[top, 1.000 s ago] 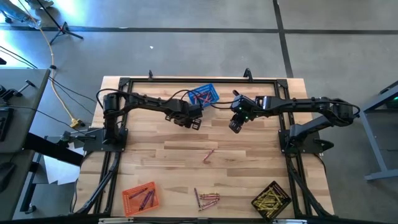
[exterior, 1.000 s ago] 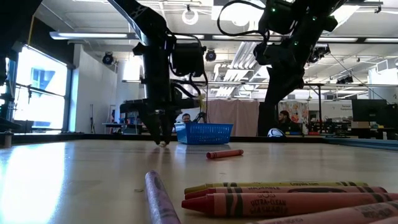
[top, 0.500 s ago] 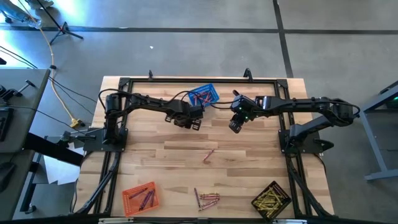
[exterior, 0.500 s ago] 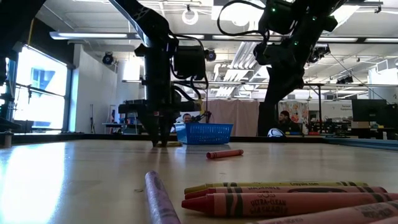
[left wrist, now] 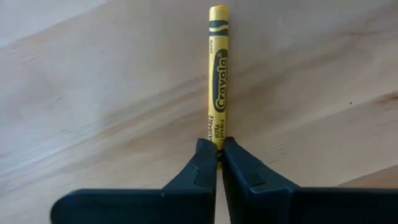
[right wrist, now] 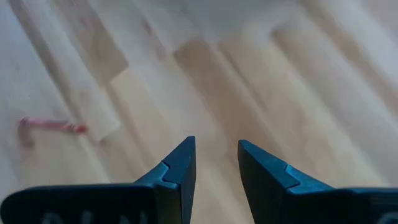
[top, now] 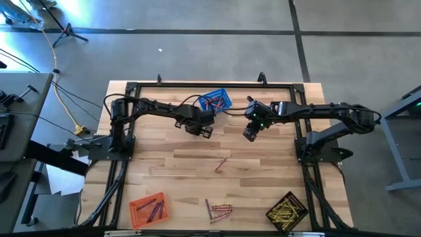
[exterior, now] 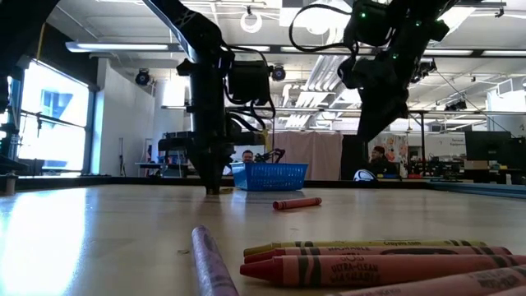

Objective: Sort crayons
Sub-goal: Put the yellow crayon into the black bin

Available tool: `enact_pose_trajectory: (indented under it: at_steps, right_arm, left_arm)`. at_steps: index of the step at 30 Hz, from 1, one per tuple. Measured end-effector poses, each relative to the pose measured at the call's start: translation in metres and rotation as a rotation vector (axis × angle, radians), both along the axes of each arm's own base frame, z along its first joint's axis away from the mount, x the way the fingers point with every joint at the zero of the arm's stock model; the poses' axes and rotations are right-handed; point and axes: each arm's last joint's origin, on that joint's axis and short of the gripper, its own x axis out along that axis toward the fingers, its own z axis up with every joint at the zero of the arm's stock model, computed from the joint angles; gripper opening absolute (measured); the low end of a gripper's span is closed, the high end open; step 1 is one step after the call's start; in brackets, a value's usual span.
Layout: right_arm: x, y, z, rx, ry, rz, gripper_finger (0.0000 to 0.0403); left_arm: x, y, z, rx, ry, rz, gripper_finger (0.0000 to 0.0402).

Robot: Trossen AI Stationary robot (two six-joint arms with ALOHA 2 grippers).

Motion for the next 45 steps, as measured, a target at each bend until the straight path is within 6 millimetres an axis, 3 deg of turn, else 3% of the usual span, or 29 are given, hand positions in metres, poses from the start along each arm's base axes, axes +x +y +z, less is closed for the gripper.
enact_pose_trajectory:
  at_steps: [4, 9, 14, 21, 25, 34, 45]
  right_arm:
    - [-0.007, 0.003, 0.000, 0.064, 0.041, -0.007, 0.0106]
    - [-0.004, 0.002, 0.003, 0.083, -0.011, -0.061, 0.0106]
    - [0.015, -0.002, 0.016, 0.063, -0.250, -0.097, 0.0106]
    - [0.039, -0.008, 0.050, -0.011, -0.686, -0.071, 0.0114]
    - [0.043, -0.009, 0.062, -0.029, -0.817, -0.046, 0.0135]
    - [0.044, -0.009, 0.064, -0.023, -0.844, -0.052, 0.0191]
    - [0.044, -0.012, 0.065, 0.118, -0.887, -0.304, 0.0200]
  left_arm:
    - [-0.004, -0.008, 0.017, -0.014, -0.045, -0.020, 0.0001]
    - [-0.006, -0.021, 0.062, 0.030, -0.203, -0.084, 0.0001]
    - [-0.010, -0.041, 0.106, 0.103, -0.400, -0.148, 0.0001]
    - [-0.020, -0.050, 0.149, 0.281, -0.585, -0.110, 0.0000]
    - [-0.020, -0.051, 0.158, 0.334, -0.649, -0.087, 0.0000]
    - [-0.014, -0.052, 0.166, 0.358, -0.739, -0.068, 0.0000]
    - [-0.010, -0.051, 0.172, 0.372, -0.820, -0.051, 0.0000]
